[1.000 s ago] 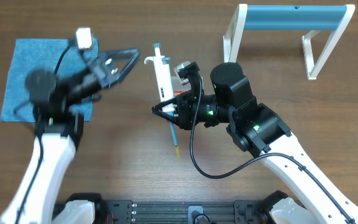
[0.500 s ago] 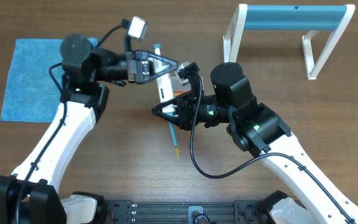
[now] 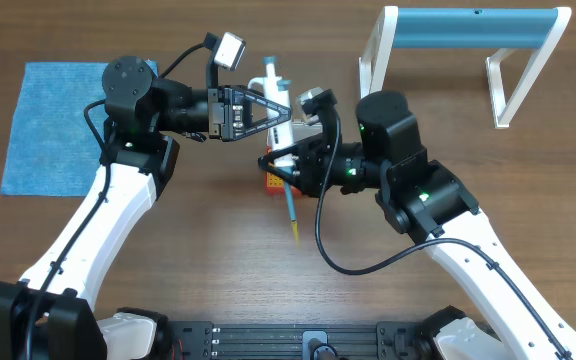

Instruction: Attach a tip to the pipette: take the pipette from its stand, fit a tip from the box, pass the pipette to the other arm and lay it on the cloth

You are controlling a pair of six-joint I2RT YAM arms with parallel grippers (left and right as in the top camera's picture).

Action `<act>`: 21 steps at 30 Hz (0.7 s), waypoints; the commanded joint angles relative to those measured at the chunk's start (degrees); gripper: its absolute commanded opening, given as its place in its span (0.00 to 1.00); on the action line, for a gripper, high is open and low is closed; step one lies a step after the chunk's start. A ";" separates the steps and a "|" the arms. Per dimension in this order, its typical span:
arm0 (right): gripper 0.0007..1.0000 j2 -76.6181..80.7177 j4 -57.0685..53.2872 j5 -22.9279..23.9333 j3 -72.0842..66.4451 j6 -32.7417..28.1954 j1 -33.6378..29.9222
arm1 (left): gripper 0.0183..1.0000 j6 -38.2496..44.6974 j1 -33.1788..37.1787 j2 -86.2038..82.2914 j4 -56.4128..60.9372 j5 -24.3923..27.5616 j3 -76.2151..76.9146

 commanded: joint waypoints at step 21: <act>0.07 -0.13 0.50 -2.51 0.48 -1.22 -1.11 | 0.01 3.30 -1.55 0.33 0.37 -4.20 1.36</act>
